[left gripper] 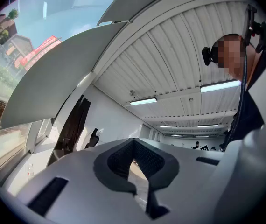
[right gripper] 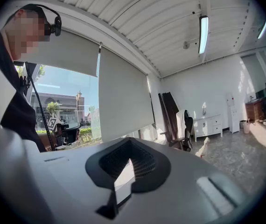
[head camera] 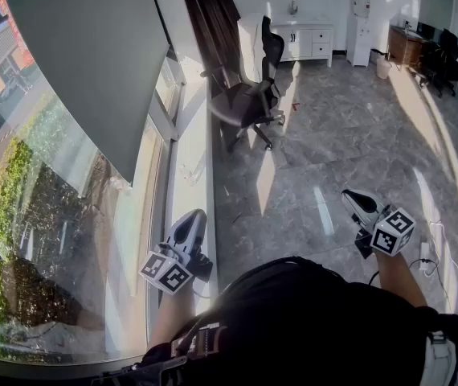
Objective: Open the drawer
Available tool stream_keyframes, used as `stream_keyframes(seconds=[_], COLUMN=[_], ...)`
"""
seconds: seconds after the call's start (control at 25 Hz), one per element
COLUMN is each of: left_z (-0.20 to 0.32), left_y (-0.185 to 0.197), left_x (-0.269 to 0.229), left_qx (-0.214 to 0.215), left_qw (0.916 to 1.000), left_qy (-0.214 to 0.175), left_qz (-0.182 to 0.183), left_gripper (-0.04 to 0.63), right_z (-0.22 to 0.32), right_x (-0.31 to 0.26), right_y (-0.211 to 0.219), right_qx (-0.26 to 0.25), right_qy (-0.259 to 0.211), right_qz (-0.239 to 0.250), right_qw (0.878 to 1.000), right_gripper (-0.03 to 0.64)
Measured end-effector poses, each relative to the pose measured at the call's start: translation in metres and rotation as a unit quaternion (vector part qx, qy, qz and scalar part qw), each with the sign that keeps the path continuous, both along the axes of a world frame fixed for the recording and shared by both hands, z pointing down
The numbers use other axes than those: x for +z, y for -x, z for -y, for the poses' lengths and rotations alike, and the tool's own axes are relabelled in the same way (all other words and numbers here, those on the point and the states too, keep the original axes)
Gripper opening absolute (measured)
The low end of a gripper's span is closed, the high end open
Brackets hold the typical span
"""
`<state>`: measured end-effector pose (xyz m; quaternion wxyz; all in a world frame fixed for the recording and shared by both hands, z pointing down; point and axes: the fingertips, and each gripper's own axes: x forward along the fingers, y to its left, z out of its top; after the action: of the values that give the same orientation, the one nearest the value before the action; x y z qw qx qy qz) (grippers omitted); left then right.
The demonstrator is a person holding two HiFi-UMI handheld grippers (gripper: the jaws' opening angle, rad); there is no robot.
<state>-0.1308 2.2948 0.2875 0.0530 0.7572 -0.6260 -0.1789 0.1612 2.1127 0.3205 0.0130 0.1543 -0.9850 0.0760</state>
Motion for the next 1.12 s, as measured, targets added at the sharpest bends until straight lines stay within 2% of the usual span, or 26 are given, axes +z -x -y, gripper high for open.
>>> stream_keyframes(seconds=[0.32, 0.64, 0.92, 1.12], left_z=[-0.015, -0.02, -0.008, 0.007], left_y=[0.003, 0.002, -0.01, -0.037], left_x=[-0.004, -0.01, -0.008, -0.01], left_qx=[-0.004, 0.003, 0.024, 0.041], left_qw=[1.0, 1.0, 0.9997, 0.9991], left_qy=[0.001, -0.003, 0.004, 0.002], left_qz=[-0.002, 0.003, 0.004, 0.008], left_gripper=[0.0, 0.0, 0.0, 0.0], right_z=[-0.014, -0.02, -0.02, -0.016], right_x=[-0.001, -0.006, -0.007, -0.004], right_y=[0.006, 0.011, -0.008, -0.04], right_qx=[-0.008, -0.013, 0.009, 0.022], right_qy=[0.002, 0.012, 0.011, 0.016], right_qz=[-0.006, 0.02, 0.032, 0.033], right_qw=[1.0, 1.0, 0.999, 0.999], right_gripper=[-0.003, -0.003, 0.002, 0.002])
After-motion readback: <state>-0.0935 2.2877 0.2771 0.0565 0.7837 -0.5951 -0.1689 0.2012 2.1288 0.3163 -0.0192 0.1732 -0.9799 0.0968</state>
